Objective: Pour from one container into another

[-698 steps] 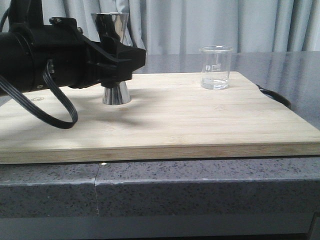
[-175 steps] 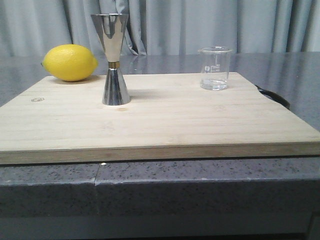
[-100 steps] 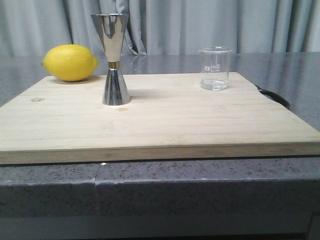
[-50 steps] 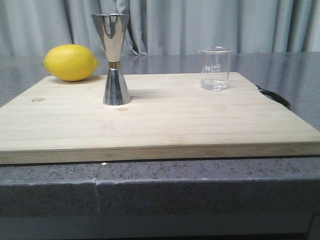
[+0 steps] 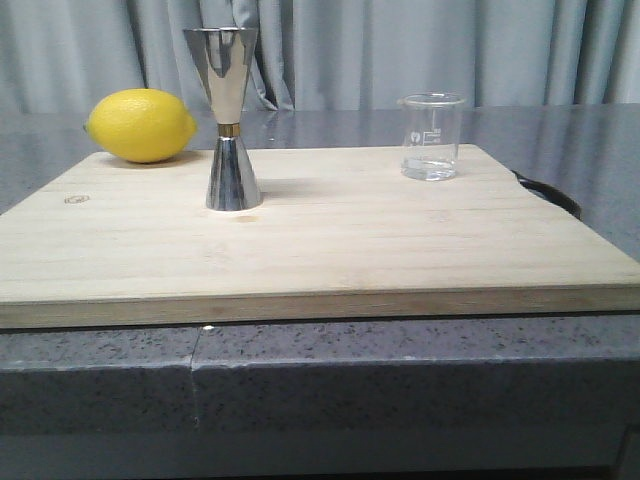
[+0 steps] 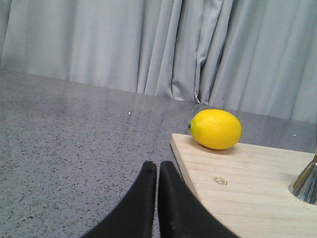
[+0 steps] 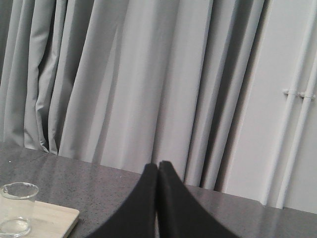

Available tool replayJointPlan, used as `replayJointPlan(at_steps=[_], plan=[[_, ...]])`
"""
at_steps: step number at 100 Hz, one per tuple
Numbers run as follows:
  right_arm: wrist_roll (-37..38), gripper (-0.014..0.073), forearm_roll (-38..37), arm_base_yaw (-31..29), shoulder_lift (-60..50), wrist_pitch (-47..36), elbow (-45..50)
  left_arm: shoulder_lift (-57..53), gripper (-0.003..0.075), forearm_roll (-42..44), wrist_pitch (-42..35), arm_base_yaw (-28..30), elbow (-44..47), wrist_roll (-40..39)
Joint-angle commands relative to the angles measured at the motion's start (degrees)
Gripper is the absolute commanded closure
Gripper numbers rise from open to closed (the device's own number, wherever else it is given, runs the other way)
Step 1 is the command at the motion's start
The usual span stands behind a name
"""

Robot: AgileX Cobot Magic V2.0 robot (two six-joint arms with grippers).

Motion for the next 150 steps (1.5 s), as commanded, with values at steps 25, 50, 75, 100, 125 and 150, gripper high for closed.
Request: replayJointPlan(at_steps=[25,50,75,100,125,150], plan=[[-0.35,0.0664,-1.50,-0.45,0.61,-1.67,-1.48,-1.64,0.0739,0.02,-3.93,0.17,0.78,-0.12],[-0.35,0.0664,-1.50,-0.45,0.61,-1.67,-1.48,-1.64,0.0740,0.02,-3.93,0.17,0.78,-0.12],[-0.35,0.0664,-1.50,-0.45,0.61,-1.67,-1.48,-1.64,0.0739,0.02,-3.93,0.17,0.78,-0.12],[-0.35,0.0664,-1.50,-0.45,0.61,-1.67,-1.48,-1.64,0.0739,0.02,-3.93,0.17,0.78,-0.12],[5.34,0.0664,-1.84,-0.45,0.61,-1.70,-1.48,-1.64,0.0739,0.02,-3.93,0.17,0.78,-0.12],[27.76,0.0664,-22.68,-0.45,0.61,-1.23,-1.48,-1.64,0.0739,0.02,-3.93,0.17,0.78,-0.12]])
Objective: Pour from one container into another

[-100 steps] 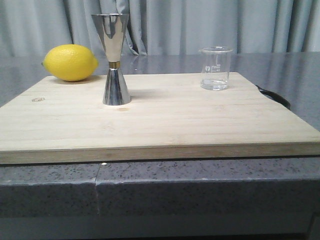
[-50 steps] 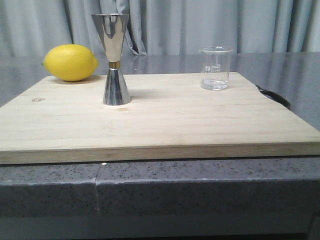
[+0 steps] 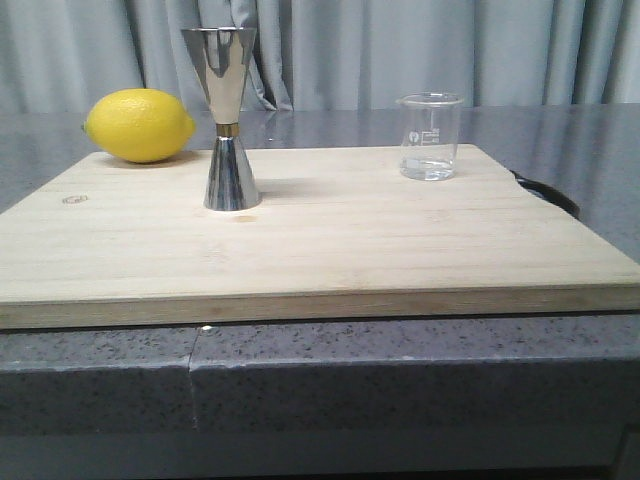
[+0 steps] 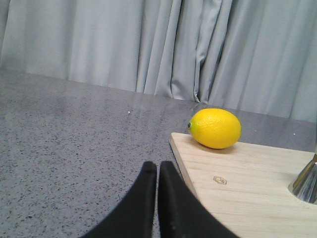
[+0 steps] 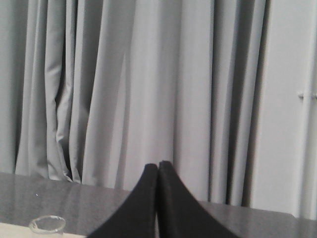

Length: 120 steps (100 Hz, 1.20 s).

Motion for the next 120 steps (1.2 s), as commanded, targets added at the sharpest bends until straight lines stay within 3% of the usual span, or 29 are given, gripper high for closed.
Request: replayJointPlan(at_steps=[1,12,38,57,66,82,88,120], plan=[[9.67,0.0664,-11.98,-0.45,0.61,-1.55,-1.48,-1.64,0.0740,-0.08,-4.02,0.17,0.78,-0.12],[18.47,0.0664,-20.32,-0.55,0.61,-1.28,-1.48,-1.64,0.0739,-0.08,-4.02,0.17,0.78,-0.12],[21.47,0.0664,-20.98,-3.90,0.61,1.79,-1.48,-1.64,0.0740,-0.08,-4.02,0.17,0.78,-0.12],[32.10,0.0664,-28.41,-9.09,0.61,8.99,-1.48,-1.64,0.0740,-0.08,-4.02,0.17,0.78,-0.12],[38.88,0.0664,-33.72,-12.05,0.61,14.34,-1.48,-1.64,0.0739,-0.08,-4.02,0.17,0.78,-0.12],[58.72,0.0664,-48.92,-16.05,0.61,21.39,-1.23,-1.64,0.0739,-0.08,-4.02,0.17,0.78,-0.12],[63.44,0.0664,-50.93,-17.66,0.44,21.99,-0.54,-1.64,0.0739,-0.08,-4.02,0.17,0.78,-0.12],[66.73,0.0664,-51.90,-26.09,-5.94,22.06,6.95,-1.64,0.0739,-0.08,-4.02,0.17,0.78,-0.12]])
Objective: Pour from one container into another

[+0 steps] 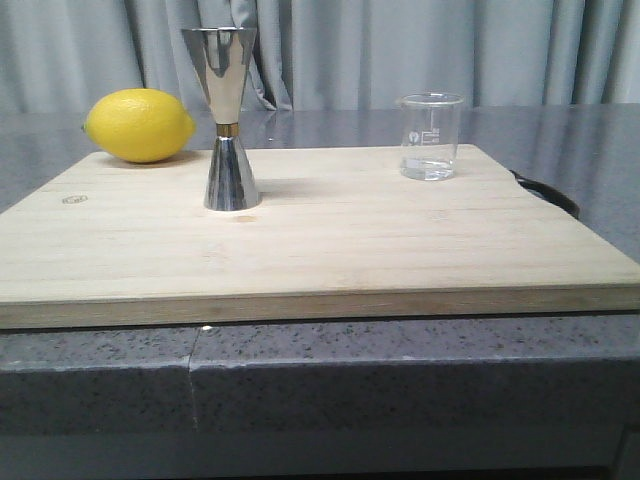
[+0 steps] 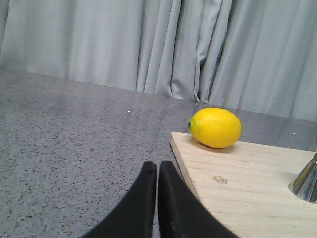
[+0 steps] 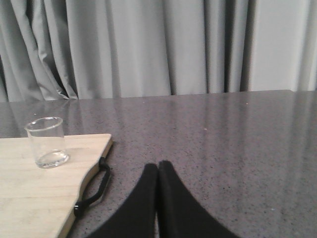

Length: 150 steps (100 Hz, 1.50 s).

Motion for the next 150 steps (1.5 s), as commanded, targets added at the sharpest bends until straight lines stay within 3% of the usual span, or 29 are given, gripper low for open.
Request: replayJointPlan(at_steps=[1,18,150], plan=[[0.90,0.0664,-1.16,-1.52,-1.21,-4.02,0.39,-1.64,0.0739,-0.08,-4.15,0.17,0.78,-0.12],[7.21,0.0664,-5.68,-2.01,-1.82,-3.42,2.22,-1.64,0.0739,-0.08,-4.15,0.17,0.78,-0.12],[7.43,0.0664,-5.68,-2.01,-1.82,-1.61,4.89,-1.64,0.0739,-0.08,-4.15,0.17,0.78,-0.12]])
